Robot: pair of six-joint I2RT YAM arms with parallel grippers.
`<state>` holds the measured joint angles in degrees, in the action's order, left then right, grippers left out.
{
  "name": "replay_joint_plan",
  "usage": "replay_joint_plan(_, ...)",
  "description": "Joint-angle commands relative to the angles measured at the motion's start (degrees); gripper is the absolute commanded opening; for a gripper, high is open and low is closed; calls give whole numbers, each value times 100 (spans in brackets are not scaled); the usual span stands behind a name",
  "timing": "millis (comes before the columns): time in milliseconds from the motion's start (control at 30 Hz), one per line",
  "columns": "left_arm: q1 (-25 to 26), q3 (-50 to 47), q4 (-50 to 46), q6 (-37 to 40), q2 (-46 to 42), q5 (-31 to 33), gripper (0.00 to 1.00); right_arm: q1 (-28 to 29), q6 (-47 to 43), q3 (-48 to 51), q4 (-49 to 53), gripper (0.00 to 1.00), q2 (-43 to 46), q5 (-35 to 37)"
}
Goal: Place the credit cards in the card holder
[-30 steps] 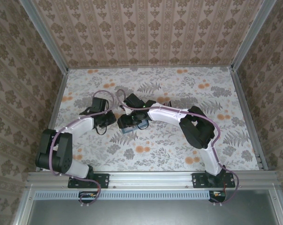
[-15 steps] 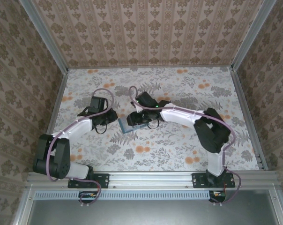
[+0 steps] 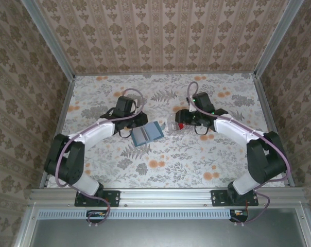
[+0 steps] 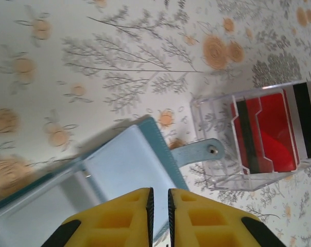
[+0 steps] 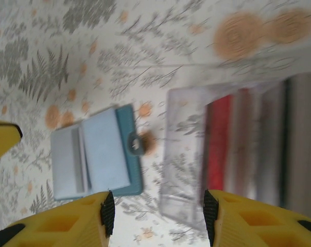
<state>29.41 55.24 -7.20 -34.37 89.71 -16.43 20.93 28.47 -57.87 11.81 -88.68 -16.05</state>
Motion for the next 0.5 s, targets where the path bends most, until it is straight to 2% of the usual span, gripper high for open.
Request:
replay_joint_plan(0,214,460,1,201,361,-162,18,-345,-83,105,-22,53,213,-315)
replay_joint_plan(133,473,953,-147,225,818,-212,18,-601,-191,216,-44,53,182,-289)
replay_joint_plan(267,674,1453,-412,281,1263,-151,18,-732,-57,572,-633,53,145,-186)
replay_joint_plan(467,750,2015,-824,256,1896,-244,19,-758,-87,717,-1017,54,-121,-496)
